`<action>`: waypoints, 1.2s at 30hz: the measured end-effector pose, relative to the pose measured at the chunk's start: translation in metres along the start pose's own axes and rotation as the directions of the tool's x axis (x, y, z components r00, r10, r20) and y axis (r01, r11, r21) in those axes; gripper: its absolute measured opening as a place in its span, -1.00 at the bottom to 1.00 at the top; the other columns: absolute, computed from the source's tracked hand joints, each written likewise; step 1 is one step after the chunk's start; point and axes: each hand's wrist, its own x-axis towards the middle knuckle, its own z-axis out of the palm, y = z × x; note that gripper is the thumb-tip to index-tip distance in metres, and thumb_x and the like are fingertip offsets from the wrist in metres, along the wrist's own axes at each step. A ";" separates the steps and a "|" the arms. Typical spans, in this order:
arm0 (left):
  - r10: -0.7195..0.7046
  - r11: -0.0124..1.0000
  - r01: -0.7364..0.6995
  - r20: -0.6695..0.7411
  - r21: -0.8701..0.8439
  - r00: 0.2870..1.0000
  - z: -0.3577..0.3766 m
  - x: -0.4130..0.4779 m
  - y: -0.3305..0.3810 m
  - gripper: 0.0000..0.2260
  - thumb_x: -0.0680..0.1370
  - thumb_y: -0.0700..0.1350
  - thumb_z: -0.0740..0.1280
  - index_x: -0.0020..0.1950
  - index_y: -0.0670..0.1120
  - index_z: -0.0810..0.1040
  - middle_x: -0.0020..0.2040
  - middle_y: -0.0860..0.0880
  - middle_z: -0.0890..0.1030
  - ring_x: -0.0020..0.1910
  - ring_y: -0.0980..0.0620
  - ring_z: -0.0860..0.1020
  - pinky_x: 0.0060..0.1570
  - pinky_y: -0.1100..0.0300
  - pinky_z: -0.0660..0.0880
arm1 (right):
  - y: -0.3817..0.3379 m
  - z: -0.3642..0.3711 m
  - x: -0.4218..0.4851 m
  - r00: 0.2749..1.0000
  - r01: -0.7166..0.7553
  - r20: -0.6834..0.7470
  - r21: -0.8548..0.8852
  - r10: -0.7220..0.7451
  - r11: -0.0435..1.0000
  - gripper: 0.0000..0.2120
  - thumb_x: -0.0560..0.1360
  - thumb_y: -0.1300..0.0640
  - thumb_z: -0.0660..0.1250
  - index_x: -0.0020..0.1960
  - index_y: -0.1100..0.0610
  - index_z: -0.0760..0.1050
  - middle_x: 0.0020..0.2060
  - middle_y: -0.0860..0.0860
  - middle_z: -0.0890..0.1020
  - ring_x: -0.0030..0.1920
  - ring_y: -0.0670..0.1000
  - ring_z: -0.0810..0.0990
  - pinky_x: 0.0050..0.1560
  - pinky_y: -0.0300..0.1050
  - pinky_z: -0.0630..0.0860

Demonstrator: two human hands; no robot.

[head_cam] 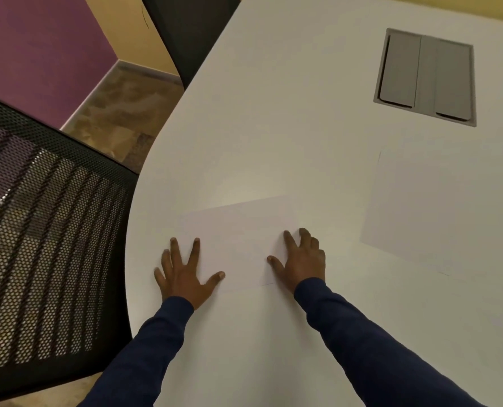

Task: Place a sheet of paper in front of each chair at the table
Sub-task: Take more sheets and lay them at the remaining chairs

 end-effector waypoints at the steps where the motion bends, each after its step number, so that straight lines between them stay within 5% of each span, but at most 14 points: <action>1: 0.001 1.000 -0.001 0.002 0.006 1.000 -0.001 0.001 -0.001 -0.09 0.39 0.55 0.09 0.58 0.24 -0.25 0.60 -0.10 -0.32 0.58 -0.21 -0.15 0.47 -0.30 -0.01 | 0.000 0.000 0.000 1.000 0.002 -0.002 -0.001 -0.002 1.000 -0.27 0.51 -0.35 0.17 0.55 -0.01 0.16 0.53 0.13 0.17 0.40 0.18 0.28 0.27 0.07 0.38; 13: 0.000 0.997 -0.004 -0.046 -0.074 0.999 -0.005 -0.002 0.025 -0.01 0.41 0.50 0.16 0.59 0.10 -0.30 0.61 -0.13 -0.29 0.59 -0.19 -0.21 0.51 -0.24 -0.07 | 0.034 -0.014 -0.002 0.996 -0.053 -0.055 0.214 0.066 0.975 -0.28 0.52 -0.29 0.23 0.56 0.01 0.16 0.54 0.11 0.17 0.47 0.15 0.25 0.37 0.06 0.32; 23: 0.406 0.887 -0.411 -0.070 -0.208 0.911 0.006 -0.041 0.230 -0.14 0.54 0.37 0.13 0.62 -0.02 -0.21 0.61 -0.14 -0.28 0.59 -0.11 -0.26 0.55 -0.02 -0.20 | 0.208 -0.048 -0.021 0.895 -0.313 -0.170 0.420 0.413 0.852 -0.32 0.55 -0.17 0.30 0.56 0.08 0.21 0.60 0.11 0.11 0.58 0.12 0.11 0.51 0.10 0.22; 29: 0.552 0.827 -0.532 0.081 -0.180 0.830 0.035 -0.072 0.349 -0.15 0.56 0.36 0.08 0.61 -0.06 -0.28 0.58 -0.16 -0.36 0.57 -0.12 -0.32 0.53 -0.01 -0.27 | 0.290 -0.039 -0.036 0.879 -0.414 -0.092 0.341 0.468 0.844 -0.24 0.60 -0.20 0.16 0.62 0.10 -0.07 0.62 0.13 -0.13 0.61 0.13 -0.08 0.59 0.07 -0.02; 36: 0.370 0.929 -0.363 0.130 -0.076 0.920 0.073 -0.089 0.396 -0.12 0.55 0.40 0.01 0.58 -0.11 -0.34 0.54 -0.27 -0.40 0.55 -0.24 -0.35 0.53 -0.11 -0.27 | 0.306 -0.017 -0.040 0.924 -0.354 -0.064 0.239 0.378 0.904 -0.23 0.62 -0.25 -0.04 0.59 0.09 -0.35 0.59 0.06 -0.30 0.59 0.11 -0.27 0.57 0.15 -0.23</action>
